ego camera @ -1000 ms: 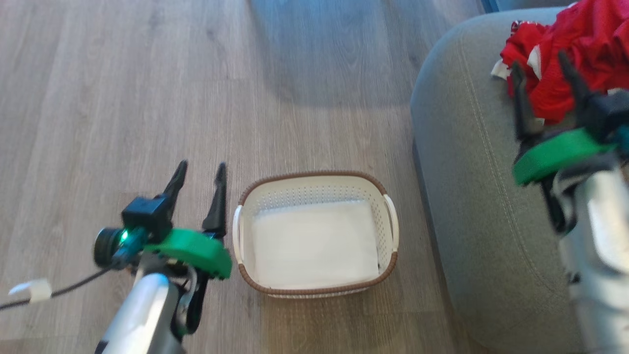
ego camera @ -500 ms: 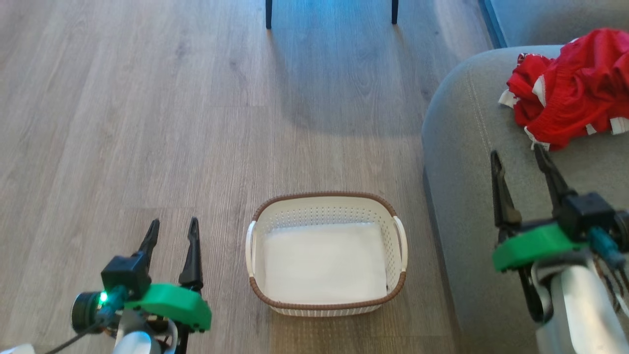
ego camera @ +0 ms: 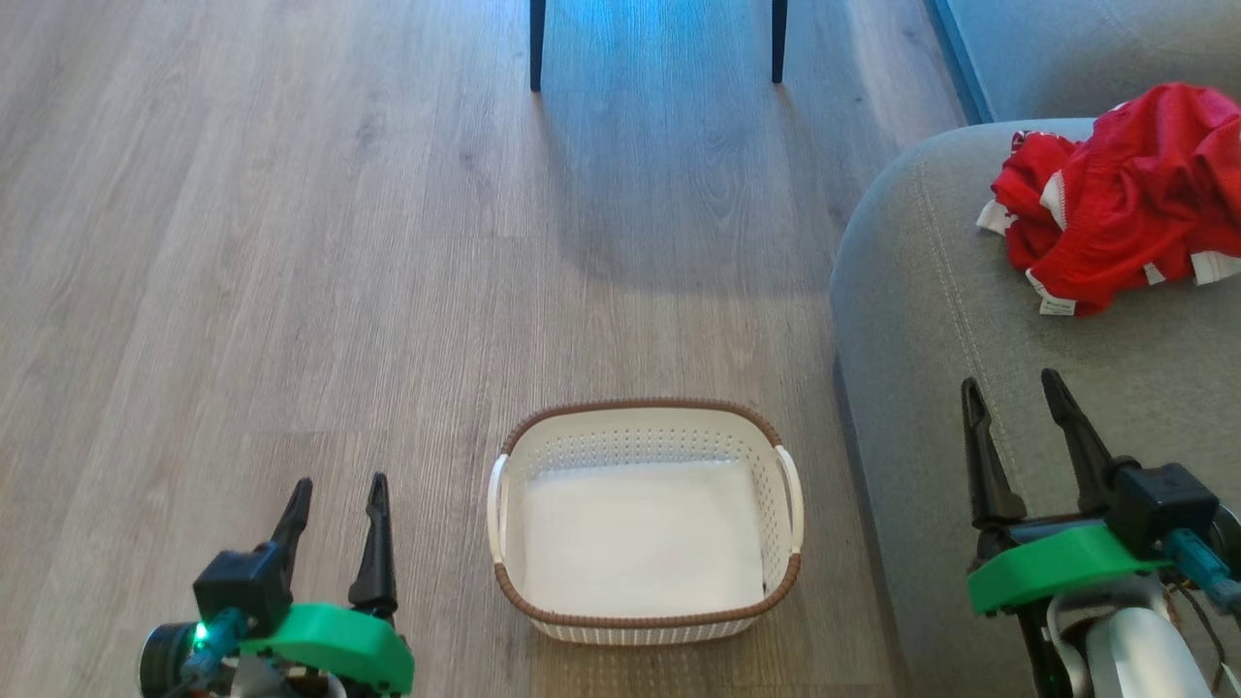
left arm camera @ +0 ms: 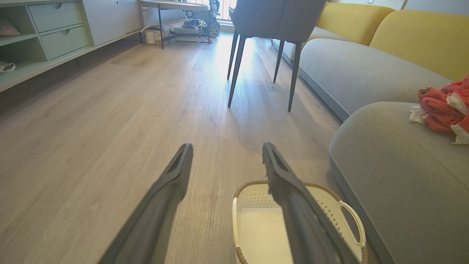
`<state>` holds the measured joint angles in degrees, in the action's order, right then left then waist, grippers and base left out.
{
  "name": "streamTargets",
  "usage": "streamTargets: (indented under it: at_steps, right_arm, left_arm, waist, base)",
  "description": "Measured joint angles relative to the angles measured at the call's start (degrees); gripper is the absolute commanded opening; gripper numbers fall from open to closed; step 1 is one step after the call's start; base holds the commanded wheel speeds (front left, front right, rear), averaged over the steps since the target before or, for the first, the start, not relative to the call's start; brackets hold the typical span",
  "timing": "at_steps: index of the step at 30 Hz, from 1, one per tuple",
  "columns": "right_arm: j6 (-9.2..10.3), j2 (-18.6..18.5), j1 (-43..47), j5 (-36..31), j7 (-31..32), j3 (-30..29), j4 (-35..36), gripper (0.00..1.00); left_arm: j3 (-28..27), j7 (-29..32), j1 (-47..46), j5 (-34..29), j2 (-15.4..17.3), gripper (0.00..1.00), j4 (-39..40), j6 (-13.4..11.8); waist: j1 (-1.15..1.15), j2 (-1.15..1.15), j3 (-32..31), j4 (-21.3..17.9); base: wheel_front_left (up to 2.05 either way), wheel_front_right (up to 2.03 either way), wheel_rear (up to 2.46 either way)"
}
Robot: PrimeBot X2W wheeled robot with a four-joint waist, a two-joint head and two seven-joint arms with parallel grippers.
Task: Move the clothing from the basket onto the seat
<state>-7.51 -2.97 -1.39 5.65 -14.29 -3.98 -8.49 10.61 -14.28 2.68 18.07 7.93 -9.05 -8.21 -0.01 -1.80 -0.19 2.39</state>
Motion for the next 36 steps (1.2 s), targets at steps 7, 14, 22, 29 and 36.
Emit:
streamTargets:
  at_steps: [7, 14, 22, 29, 36]
  right_arm:
    - [0.00, 0.03, 1.04, 0.55, 0.00, -0.41, 0.76, 1.00]
    - [0.01, 0.08, 2.32, 0.55, 0.48, -1.29, 0.79, 1.00]
    - [0.01, 0.10, 2.32, 0.97, 0.51, -1.44, -0.87, 1.00]
    - [0.01, 0.11, 2.32, 0.97, 0.51, -1.58, -1.85, 1.00]
    - [0.01, 0.11, 2.29, 0.97, 0.49, -1.62, -3.01, 1.00]
  left_arm:
    - [-1.48, 0.00, 1.04, -0.03, -0.51, 1.00, -0.13, -0.03]
    - [-2.56, 0.01, 2.23, -0.48, -0.56, 1.00, -1.14, 0.00]
    - [-3.36, 0.01, 2.21, -1.63, -0.99, 1.00, -0.98, 0.53]
    - [-3.77, 0.01, 2.18, -2.43, -1.69, 1.00, -0.29, 1.04]
    - [-4.95, 0.00, 2.11, -3.00, -2.24, 1.00, 0.20, 1.97]
  waist:
    - [0.00, 0.00, -0.86, -0.02]
    - [0.00, 0.00, -0.94, -0.10]
    - [0.00, -0.01, -0.59, -0.06]
    - [0.00, -0.01, -0.45, -0.11]
    - [0.00, -0.01, -0.51, -0.04]
  base:
    - [0.00, 0.00, 0.00]
    - [0.00, 0.00, 0.00]
    - [0.00, 0.00, 0.00]
    - [0.00, 0.00, 0.00]
    - [0.00, 0.00, 0.00]
